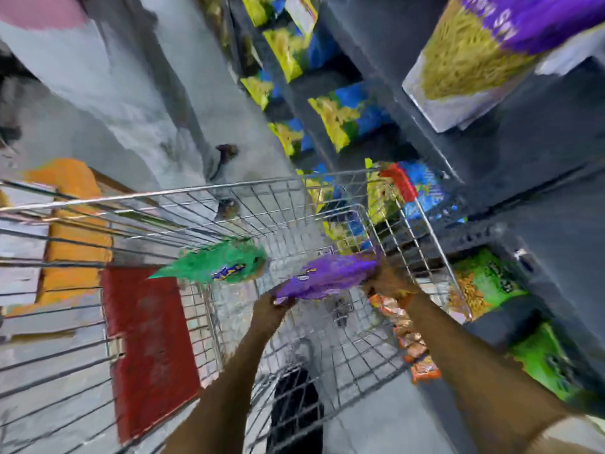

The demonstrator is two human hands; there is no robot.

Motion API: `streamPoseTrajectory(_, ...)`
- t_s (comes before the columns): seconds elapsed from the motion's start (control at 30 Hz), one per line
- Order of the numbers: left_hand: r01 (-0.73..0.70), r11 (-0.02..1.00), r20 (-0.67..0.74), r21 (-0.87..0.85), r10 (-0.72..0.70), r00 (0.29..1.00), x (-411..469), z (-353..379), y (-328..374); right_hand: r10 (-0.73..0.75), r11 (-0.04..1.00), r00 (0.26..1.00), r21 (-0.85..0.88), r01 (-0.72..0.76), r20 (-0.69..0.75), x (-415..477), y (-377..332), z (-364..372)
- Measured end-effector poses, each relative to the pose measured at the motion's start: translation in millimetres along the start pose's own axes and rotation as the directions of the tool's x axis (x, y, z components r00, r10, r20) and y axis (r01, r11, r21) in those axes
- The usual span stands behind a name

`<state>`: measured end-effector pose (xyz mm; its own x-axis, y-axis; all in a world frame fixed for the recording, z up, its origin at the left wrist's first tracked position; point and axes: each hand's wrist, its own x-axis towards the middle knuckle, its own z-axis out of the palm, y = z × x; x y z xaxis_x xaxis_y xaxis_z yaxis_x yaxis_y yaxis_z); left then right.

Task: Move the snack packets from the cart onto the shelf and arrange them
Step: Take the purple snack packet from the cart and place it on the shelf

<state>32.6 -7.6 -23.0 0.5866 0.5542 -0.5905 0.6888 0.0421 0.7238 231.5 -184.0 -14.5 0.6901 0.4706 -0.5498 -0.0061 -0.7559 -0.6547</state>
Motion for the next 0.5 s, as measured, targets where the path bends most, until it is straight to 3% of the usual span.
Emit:
streamPoseTrajectory(0.03,-0.021,1.0,-0.065,-0.002,0.021,0.998,0.6,1.0,1.9,-0.01,1.0,1.0,0.011,0.01,-0.004,2.2,-10.3,0.1)
streamPoseTrajectory(0.07,-0.049,0.999,-0.113,-0.012,0.047,0.992,0.5,1.2,4.9,-0.037,0.996,0.998,-0.084,0.032,-0.058,4.5,-11.6,1.0)
streamPoseTrajectory(0.1,-0.068,0.998,-0.134,-0.016,0.065,0.989,-2.3,2.0,12.5,0.024,0.999,0.996,-0.04,-0.027,-0.081,-2.2,-30.8,-0.4)
streamPoseTrajectory(0.2,-0.123,0.987,-0.179,-0.104,0.103,0.979,-14.8,2.7,35.7,-0.045,0.996,0.985,-0.087,0.031,-0.165,-18.4,-56.5,-13.4)
streamPoseTrajectory(0.3,-0.268,0.957,-0.213,-0.114,0.24,0.947,-33.1,-4.7,58.5,-0.152,0.987,0.97,-0.075,0.14,-0.188,-47.1,-77.8,-36.1)
streamPoseTrajectory(0.4,-0.416,0.905,-0.242,-0.092,0.385,0.891,-66.3,-21.8,100.1,-0.157,0.984,0.974,0.064,0.169,-0.166,-93.0,-92.2,-67.1)
streamPoseTrajectory(0.5,-0.586,0.807,-0.22,-0.068,0.561,0.798,-121.9,-33.1,154.8,-0.164,0.893,0.946,0.366,0.263,-0.28,-168.1,-103.2,-107.8)
